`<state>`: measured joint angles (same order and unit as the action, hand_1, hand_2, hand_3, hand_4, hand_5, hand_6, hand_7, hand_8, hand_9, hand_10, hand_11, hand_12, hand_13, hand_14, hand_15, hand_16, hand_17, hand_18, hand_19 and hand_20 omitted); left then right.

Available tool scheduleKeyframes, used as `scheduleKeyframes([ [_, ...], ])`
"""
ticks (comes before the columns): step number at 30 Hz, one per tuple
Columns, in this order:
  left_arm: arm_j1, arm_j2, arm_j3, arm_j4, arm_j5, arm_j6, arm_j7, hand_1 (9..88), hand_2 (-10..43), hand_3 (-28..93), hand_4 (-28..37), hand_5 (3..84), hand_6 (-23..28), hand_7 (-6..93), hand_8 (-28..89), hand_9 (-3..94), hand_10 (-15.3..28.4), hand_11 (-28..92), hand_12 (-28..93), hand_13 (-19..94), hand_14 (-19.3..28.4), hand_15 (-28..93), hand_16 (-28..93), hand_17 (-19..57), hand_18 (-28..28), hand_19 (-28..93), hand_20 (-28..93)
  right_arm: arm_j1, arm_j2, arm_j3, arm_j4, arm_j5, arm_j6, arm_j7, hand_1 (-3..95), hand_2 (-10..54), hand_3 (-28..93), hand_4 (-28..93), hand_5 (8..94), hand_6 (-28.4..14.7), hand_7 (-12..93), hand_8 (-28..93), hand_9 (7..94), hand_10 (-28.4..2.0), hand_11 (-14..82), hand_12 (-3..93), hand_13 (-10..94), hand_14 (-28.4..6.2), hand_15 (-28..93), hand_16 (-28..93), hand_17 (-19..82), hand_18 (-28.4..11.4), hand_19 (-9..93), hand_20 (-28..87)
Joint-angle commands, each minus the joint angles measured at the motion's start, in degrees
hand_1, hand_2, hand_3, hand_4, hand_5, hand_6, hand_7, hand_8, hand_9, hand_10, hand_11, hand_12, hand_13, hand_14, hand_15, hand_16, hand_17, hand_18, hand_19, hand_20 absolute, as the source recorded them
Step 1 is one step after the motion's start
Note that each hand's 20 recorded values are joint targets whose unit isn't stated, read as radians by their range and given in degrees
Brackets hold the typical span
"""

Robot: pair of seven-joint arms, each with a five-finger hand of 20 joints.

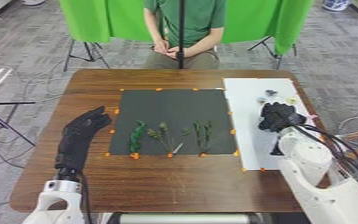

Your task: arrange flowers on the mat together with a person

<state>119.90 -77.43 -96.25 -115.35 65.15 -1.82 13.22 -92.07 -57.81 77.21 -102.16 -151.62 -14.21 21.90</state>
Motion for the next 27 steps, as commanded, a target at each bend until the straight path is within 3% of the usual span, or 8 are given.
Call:
scheduleKeyframes([
  [1,0.67,-0.35,-0.07,0.47,-1.35,0.57,-0.38,28.1,-7.6,65,-18.5,47.2,4.5,16.5,-6,46.0,13.0,20,15,36,18.4,24,3,0.7,16.3,15,18,-2.95,-0.14,-3.64,3.49,-2.20,11.05,-1.20,50.6,-9.5,68,-28,65.2,3.6,20,-4,77.0,-9.7,16.1,32.5,77,-7.7,52,31,32,-20.7,71,55],
  [4,0.81,-0.58,-0.15,0.49,-1.35,0.68,-0.22,27.9,-7.6,65,-18.8,47.2,4.4,16.4,-6,46.0,13.0,20,15,36,18.4,24,3,0.7,16.3,15,18,-2.65,0.06,-3.87,3.76,-2.15,14.34,-1.65,59.9,-9.5,60,-28,74.1,3.5,21,7,85.0,-7.9,10.8,46.1,79,-6.4,60,32,34,-20.9,73,57],
  [9,1.91,0.30,-0.99,0.07,-1.41,1.22,-0.23,27.7,-7.7,65,-19.0,47.2,4.5,16.3,-6,46.0,13.1,20,15,36,18.4,24,3,0.6,16.4,15,18,0.83,1.35,-3.47,0.78,0.07,18.97,-1.10,62.6,-9.5,62,-27,80.3,3.3,22,11,89.1,-7.3,12.3,48.3,81,-5.6,64,33,36,-20.8,74,57],
  [14,4.12,1.75,-3.24,-0.38,-2.41,2.68,-0.28,27.6,-7.6,65,-19.3,47.2,4.5,16.4,-6,46.0,13.1,20,15,36,18.4,24,3,0.6,16.4,15,18,9.59,2.56,-6.39,-3.34,3.28,20.20,-1.52,62.5,-9.5,63,-28,81.8,2.9,22,12,89.9,-7.3,12.1,48.4,82,-5.6,64,34,36,-20.7,74,57],
  [19,6.22,2.71,-5.74,-0.70,-3.96,5.08,0.38,27.0,-7.6,66,-19.6,47.3,4.5,16.4,-6,46.1,13.1,20,15,36,18.4,24,3,0.6,16.5,15,18,22.96,0.30,-15.93,-3.89,9.42,18.70,-4.78,62.7,-9.5,63,-27,82.3,2.7,21,12,90.3,-7.2,11.8,48.5,82,-5.6,64,34,36,-20.8,74,58],
  [20,7.00,2.67,-6.25,-1.06,-4.30,6.09,0.80,26.5,-7.0,65,-19.8,47.2,4.5,16.4,-6,46.0,13.1,20,15,36,18.5,24,3,0.7,16.5,15,18,25.94,-1.02,-18.49,-2.96,10.55,18.21,-6.06,62.7,-9.5,63,-27,82.3,2.7,21,12,90.3,-7.2,11.7,48.5,82,-5.6,64,34,36,-20.7,74,58],
  [23,6.84,3.26,-6.65,-0.73,-5.74,8.28,2.31,23.5,-2.5,67,-22.7,47.4,4.6,16.0,-6,46.1,13.2,19,15,36,18.6,22,3,1.8,15.9,14,17,32.73,-4.69,-25.23,-0.85,13.20,16.73,-8.89,62.8,-9.5,63,-27,82.3,2.7,21,12,90.4,-7.2,11.5,48.5,81,-5.6,64,35,36,-20.8,73,58],
  [27,6.13,3.77,-6.03,-0.08,-7.62,10.73,4.75,20.9,4.3,68,-26.9,47.7,4.7,14.8,-6,45.5,13.5,18,14,36,18.3,19,2,4.2,14.2,13,17,38.25,-10.59,-33.08,3.78,14.01,14.39,-12.89,63.0,-9.5,62,-27,82.4,2.7,21,12,90.4,-7.0,11.4,48.6,82,-5.6,64,35,36,-20.7,73,58],
])
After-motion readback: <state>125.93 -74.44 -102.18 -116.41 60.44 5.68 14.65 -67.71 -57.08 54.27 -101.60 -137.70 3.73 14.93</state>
